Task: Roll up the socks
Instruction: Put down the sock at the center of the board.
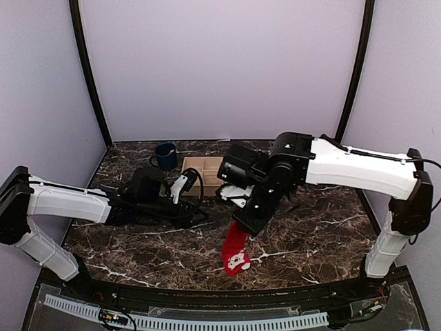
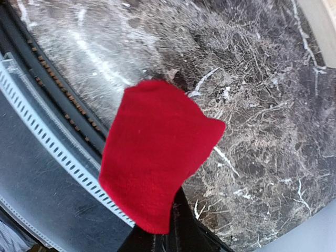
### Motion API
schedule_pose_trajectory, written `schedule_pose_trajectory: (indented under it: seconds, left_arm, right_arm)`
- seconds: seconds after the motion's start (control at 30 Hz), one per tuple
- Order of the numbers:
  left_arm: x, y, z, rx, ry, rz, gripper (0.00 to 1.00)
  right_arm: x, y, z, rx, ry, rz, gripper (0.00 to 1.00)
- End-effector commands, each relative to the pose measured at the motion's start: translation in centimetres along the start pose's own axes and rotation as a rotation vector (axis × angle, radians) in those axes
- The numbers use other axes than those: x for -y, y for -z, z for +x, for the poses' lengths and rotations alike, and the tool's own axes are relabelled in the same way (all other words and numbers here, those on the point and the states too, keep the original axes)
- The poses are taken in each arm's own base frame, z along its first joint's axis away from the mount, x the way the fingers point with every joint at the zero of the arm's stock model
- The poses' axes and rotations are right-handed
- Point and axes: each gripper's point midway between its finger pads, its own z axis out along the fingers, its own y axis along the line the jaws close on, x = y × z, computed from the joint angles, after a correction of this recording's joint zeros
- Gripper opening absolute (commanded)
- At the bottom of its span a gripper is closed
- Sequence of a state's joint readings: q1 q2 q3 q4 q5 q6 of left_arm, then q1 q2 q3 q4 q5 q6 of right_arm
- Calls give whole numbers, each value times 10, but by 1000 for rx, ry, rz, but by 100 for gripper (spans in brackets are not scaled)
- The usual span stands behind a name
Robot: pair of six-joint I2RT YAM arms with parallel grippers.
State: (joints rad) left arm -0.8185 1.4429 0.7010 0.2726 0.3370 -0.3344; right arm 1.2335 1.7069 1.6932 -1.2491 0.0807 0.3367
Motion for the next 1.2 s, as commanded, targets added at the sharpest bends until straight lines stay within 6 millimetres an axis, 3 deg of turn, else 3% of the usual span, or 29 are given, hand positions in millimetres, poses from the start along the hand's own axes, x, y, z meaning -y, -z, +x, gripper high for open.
schedule_pose_trajectory:
  seconds: [0.0, 0.13, 0.4, 0.47, 0.53, 0.63, 0.73, 0.93, 1.17]
  left_arm:
    - [6, 8, -3, 30, -45, 7, 53]
    - [5, 5, -1, 20, -43, 6, 53]
    - [12, -1, -4, 11, -64, 39, 53]
    - [16, -4, 0, -10, -70, 63, 53]
    - [20, -8, 6, -39, -73, 94, 53]
    - [26, -13, 14, -86, -82, 125, 52]
    - [29, -17, 24, -130, -113, 126, 53]
    - [49, -17, 51, -254, -241, 156, 51]
    - [65, -4, 54, -215, -493, 71, 51]
  right_arm:
    - [17, -35, -15, -26, -18, -47, 3]
    - [34, -61, -35, -37, -11, -42, 3]
    - [94, -111, -70, -66, -20, 71, 11]
    - [110, -119, -74, -65, -38, 108, 17]
    - [125, -121, -79, -38, -62, 136, 29]
    - [140, -118, -87, 23, -90, 165, 44]
    - [148, -110, -90, 75, -101, 189, 49]
    - [146, -87, -77, 180, -131, 177, 50]
    - [152, -67, -51, 306, -241, 164, 52]
